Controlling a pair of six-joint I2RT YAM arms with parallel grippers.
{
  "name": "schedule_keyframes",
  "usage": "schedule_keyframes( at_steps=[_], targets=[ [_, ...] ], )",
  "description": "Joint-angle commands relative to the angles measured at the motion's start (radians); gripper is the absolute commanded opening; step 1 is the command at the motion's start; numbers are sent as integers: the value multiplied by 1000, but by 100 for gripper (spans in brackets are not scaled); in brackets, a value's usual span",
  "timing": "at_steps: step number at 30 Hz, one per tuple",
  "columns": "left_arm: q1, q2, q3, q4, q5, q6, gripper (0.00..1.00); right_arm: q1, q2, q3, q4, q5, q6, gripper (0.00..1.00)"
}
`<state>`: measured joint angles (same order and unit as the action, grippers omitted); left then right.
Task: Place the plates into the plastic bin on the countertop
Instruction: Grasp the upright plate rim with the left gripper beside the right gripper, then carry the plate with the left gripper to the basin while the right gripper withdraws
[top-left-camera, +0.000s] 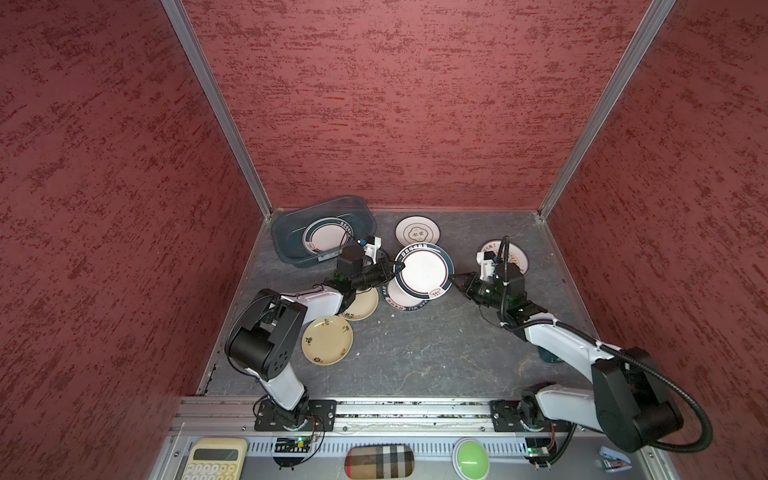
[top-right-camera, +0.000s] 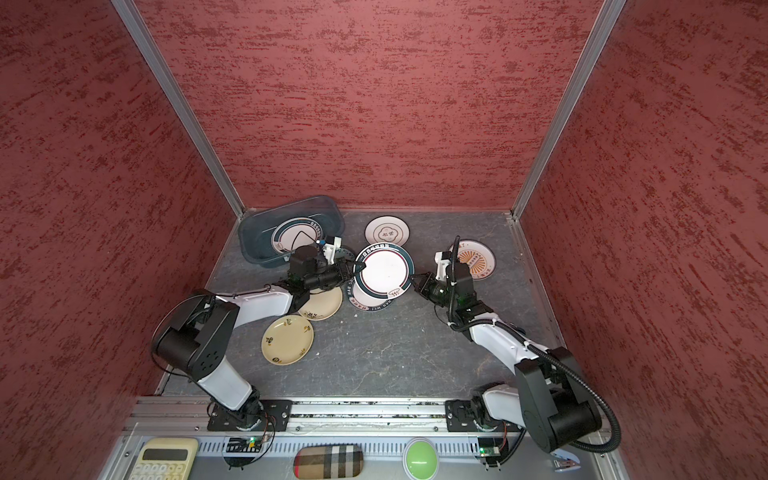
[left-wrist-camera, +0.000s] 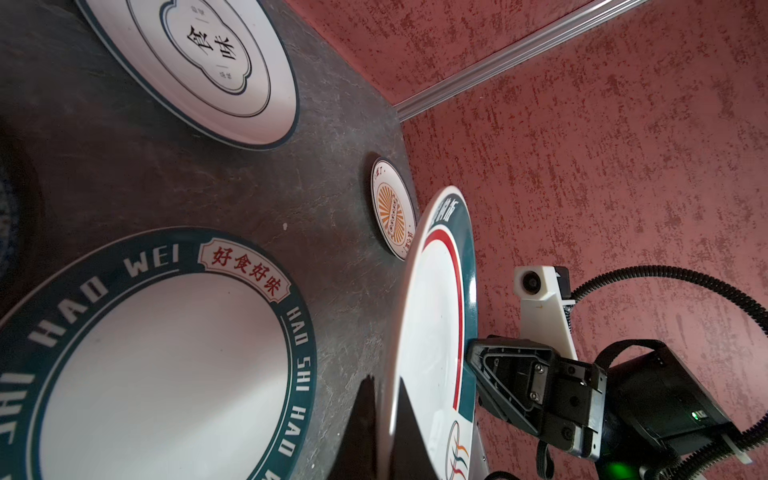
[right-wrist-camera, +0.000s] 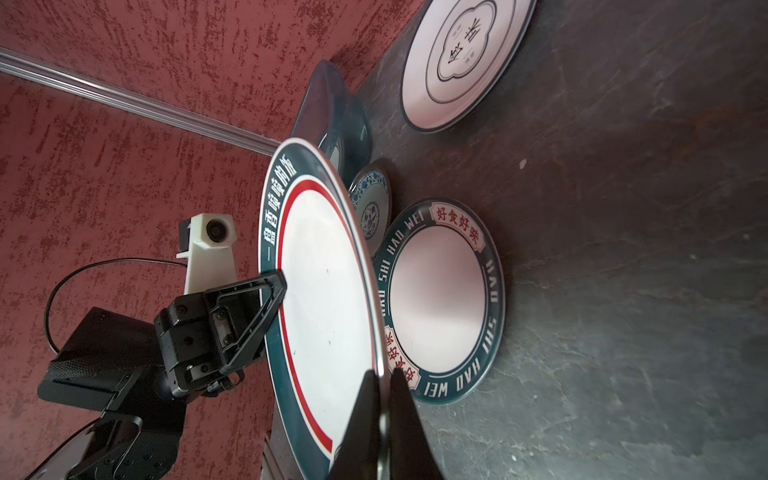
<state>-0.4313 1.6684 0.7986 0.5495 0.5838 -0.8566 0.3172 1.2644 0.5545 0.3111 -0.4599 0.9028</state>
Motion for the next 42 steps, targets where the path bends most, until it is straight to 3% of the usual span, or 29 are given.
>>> schedule_keyframes(
  at_steps=[1,8,14,18,20,42],
  targets=[
    [-9,8,19,2,1,13,0,14,-16,42,76,-36,-7,19],
    [-7,-6,32,-21,0,25,0,17,-43,55,2,-3,-53,60],
    [-3,-14,47,-41,-3,35,0,21,-94,58,-102,55,-127,81],
    [1,-14,64,-48,-7,30,0,23,-110,61,-134,66,-147,89],
    [3,-21,65,-50,-17,31,0,24,-123,64,-150,69,-160,98],
    [48,-198,88,-274,-156,113,0,27,-112,94,-156,15,-224,99]
  ],
)
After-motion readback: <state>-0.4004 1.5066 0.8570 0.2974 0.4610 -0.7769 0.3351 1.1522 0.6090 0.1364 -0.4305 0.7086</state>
